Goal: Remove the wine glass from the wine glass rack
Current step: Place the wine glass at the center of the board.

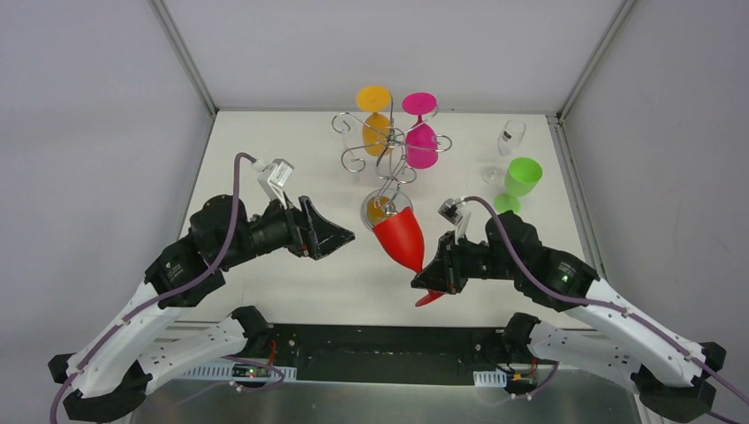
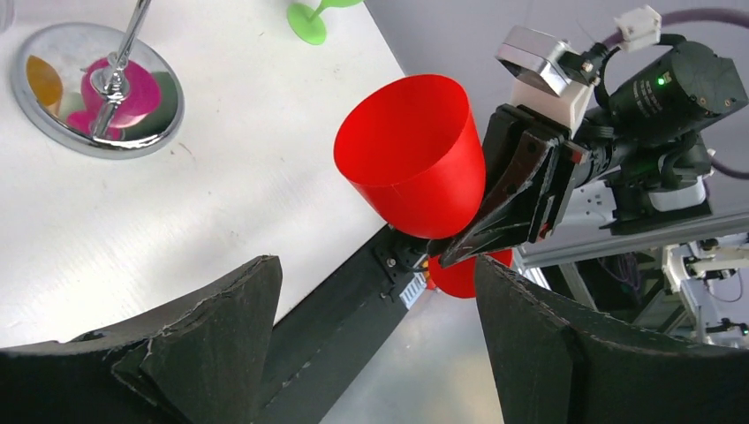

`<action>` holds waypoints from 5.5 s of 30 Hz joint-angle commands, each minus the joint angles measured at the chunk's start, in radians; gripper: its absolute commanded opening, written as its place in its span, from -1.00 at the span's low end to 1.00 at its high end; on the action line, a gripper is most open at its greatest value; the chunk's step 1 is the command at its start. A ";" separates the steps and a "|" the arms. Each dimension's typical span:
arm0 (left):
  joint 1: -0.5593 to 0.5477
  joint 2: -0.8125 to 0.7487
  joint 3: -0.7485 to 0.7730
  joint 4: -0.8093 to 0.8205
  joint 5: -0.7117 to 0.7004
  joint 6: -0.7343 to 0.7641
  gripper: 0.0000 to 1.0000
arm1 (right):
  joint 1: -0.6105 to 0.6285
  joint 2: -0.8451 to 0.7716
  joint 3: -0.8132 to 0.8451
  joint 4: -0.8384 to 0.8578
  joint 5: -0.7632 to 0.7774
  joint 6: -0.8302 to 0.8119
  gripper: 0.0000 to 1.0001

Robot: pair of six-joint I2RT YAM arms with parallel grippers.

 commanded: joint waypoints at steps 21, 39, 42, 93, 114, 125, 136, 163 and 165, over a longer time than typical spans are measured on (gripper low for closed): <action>0.349 0.077 -0.081 0.158 0.516 -0.294 0.47 | 0.006 0.059 0.085 0.018 -0.005 -0.541 -1.00; 0.404 0.093 -0.129 0.185 0.652 -0.301 0.35 | 0.035 0.192 0.201 0.027 -0.023 -0.617 -1.00; 0.406 0.093 -0.132 0.187 0.665 -0.301 0.30 | 0.043 0.218 0.228 0.024 -0.016 -0.619 -1.00; 0.439 0.095 -0.147 0.162 0.747 -0.268 -1.00 | 0.070 0.186 0.268 0.118 0.203 -0.534 -0.05; 0.519 0.142 0.045 -0.422 0.377 0.120 -1.00 | 0.069 0.000 0.208 0.103 0.575 -0.472 0.35; 0.678 0.260 0.161 -0.581 0.129 0.301 -1.00 | 0.069 -0.032 0.171 0.063 0.656 -0.454 0.37; 0.738 0.430 0.326 -0.601 -0.180 0.378 -1.00 | 0.069 -0.058 0.133 0.042 0.687 -0.417 0.39; 0.809 0.857 0.597 -0.419 -0.312 0.409 -1.00 | 0.065 -0.100 0.146 -0.077 0.784 -0.295 0.64; 0.818 0.883 0.610 -0.398 -0.309 0.412 -1.00 | 0.066 -0.109 0.143 -0.079 0.786 -0.293 0.64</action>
